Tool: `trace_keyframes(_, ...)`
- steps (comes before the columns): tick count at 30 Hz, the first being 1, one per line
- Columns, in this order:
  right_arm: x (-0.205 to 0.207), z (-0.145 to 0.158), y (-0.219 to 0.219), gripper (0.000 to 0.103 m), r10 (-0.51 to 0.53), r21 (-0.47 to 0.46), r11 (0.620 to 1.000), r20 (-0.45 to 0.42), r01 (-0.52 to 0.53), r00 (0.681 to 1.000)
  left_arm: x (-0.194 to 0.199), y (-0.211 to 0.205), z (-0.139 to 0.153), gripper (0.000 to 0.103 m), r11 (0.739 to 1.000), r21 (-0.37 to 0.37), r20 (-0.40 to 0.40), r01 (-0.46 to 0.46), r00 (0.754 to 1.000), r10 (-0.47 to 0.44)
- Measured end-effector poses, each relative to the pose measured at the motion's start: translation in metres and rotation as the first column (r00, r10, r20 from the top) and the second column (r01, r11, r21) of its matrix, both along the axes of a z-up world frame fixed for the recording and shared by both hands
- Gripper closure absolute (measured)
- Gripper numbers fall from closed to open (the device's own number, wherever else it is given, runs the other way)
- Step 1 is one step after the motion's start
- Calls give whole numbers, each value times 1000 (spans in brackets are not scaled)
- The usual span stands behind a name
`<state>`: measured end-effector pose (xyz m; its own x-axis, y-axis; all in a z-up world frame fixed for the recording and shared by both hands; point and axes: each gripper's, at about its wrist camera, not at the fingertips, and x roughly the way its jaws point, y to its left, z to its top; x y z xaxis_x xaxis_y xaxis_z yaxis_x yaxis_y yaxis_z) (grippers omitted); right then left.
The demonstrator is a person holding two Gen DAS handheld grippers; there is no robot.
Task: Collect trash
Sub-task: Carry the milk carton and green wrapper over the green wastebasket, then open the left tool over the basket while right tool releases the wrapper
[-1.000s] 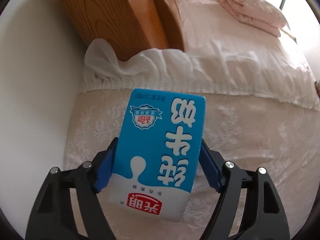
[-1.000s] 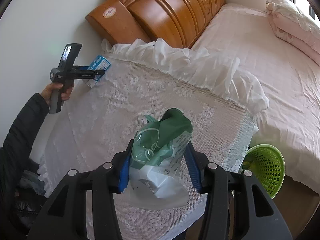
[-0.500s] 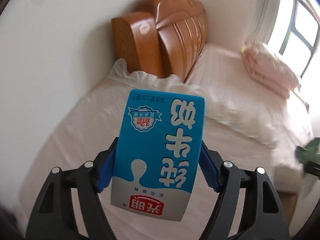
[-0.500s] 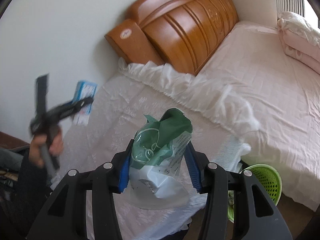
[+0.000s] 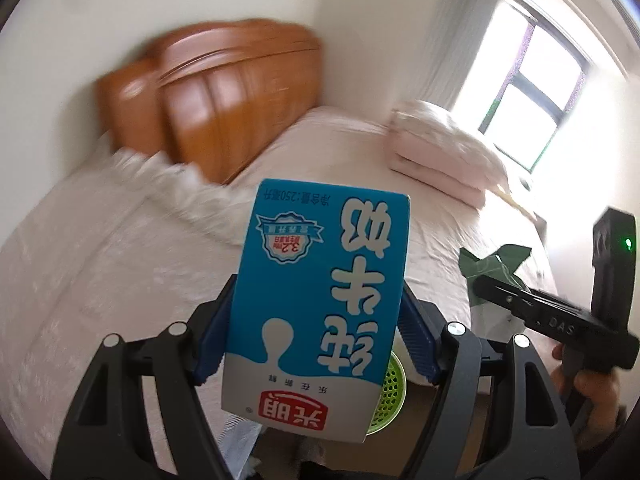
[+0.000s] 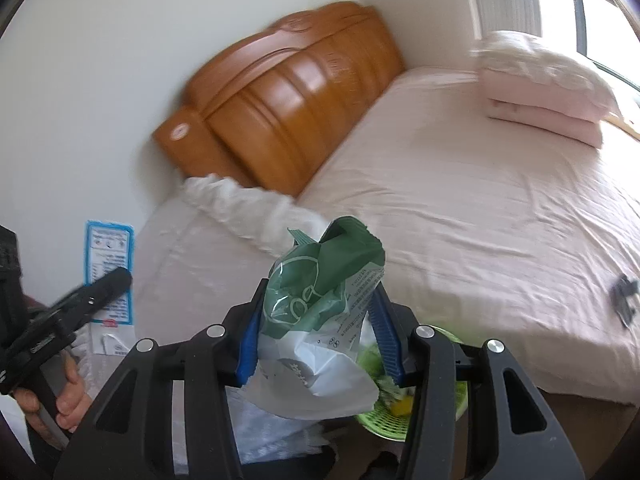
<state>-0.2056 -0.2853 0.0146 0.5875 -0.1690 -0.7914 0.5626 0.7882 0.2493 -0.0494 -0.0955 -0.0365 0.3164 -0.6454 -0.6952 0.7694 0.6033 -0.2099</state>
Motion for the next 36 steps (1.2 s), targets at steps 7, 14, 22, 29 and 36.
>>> trace_keyframes(7, -62, -4, -33, 54, -128, 20, 992, 24, 127, 991, -54, -68, -23, 32, 984, 75, -17, 160, 987, -160)
trace_keyframes(14, -88, -20, -48, 54, -176, 62, 983, 4, 175, 984, -84, -111, -81, 32, 940, 205, -92, 271, 962, -257)
trace_keyframes(22, -98, -27, -52, 54, -185, 83, 979, -6, 185, 983, -102, -127, -104, 32, 919, 248, -126, 308, 950, -285)
trace_keyframes(29, -95, -31, -51, 54, -179, 86, 980, -20, 180, 984, -98, -127, -103, 9, 925, 249, -136, 286, 956, -260)
trace_keyframes(36, -80, -59, -48, 54, -136, 116, 983, -74, 144, 988, -77, -102, -91, 8, 949, 249, -122, 193, 978, -167)
